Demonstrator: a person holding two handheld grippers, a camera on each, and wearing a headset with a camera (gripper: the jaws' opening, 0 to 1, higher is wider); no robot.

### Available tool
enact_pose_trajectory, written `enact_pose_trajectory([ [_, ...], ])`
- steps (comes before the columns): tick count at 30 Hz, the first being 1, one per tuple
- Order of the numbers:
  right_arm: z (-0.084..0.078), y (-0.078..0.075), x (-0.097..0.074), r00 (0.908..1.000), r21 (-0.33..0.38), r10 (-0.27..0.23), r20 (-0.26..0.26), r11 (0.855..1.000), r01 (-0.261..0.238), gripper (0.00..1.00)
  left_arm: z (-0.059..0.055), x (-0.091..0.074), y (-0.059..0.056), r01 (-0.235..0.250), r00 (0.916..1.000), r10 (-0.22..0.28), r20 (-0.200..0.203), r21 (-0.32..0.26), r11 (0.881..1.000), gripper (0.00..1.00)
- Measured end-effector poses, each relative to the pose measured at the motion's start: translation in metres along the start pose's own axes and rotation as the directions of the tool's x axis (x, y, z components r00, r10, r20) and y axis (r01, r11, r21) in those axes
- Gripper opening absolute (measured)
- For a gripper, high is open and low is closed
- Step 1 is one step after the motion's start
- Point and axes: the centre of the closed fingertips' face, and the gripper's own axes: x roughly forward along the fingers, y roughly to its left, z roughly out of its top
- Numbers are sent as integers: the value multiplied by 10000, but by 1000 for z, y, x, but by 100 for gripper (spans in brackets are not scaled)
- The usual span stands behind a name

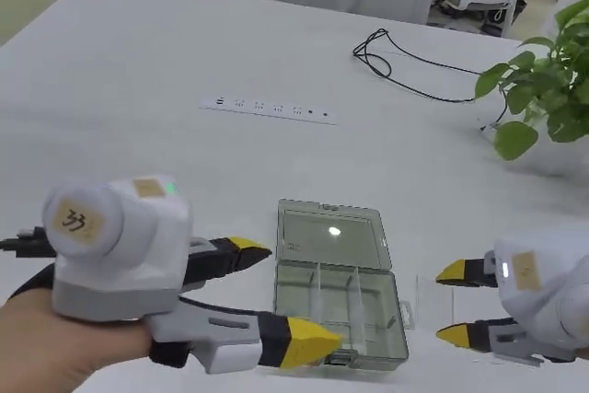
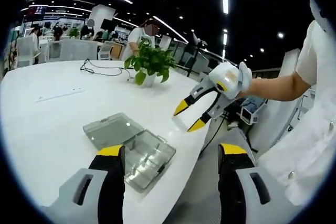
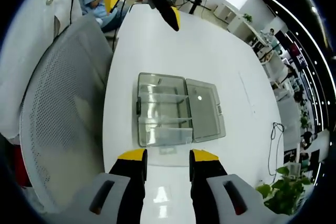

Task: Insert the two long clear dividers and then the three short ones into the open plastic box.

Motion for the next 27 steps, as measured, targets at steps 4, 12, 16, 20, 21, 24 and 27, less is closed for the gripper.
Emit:
enact_pose_trajectory([
  [4, 22, -1, -13, 9993, -80, -217, 308, 9997, 219, 32, 9, 6, -8, 287, 9994, -280, 225, -305, 9991, 68],
  [12, 60, -2, -35, 9957, -487, -630, 685, 9966, 664, 32, 23, 20, -21, 754, 9957, -682, 630, -1203, 9899, 56],
  [16, 73, 0, -41, 9937, -674, -734, 847, 9946, 792, 32, 25, 26, -28, 996, 9935, -902, 694, -1451, 9844, 48],
  [20, 83, 1, -47, 9912, -819, -855, 1008, 9922, 939, 32, 26, 30, -35, 1310, 9897, -1171, 822, -1912, 9728, 42],
  [21, 86, 1, -48, 9907, -837, -863, 1049, 9919, 952, 32, 26, 31, -37, 1397, 9884, -1228, 897, -2170, 9661, 39],
  [24, 91, 4, -50, 9900, -944, -873, 1111, 9907, 979, 32, 27, 33, -39, 1525, 9862, -1321, 1000, -2356, 9598, 32],
  [27, 94, 5, -50, 9894, -1017, -883, 1157, 9898, 1002, 32, 26, 35, -41, 1620, 9849, -1409, 1010, -2462, 9556, 28],
])
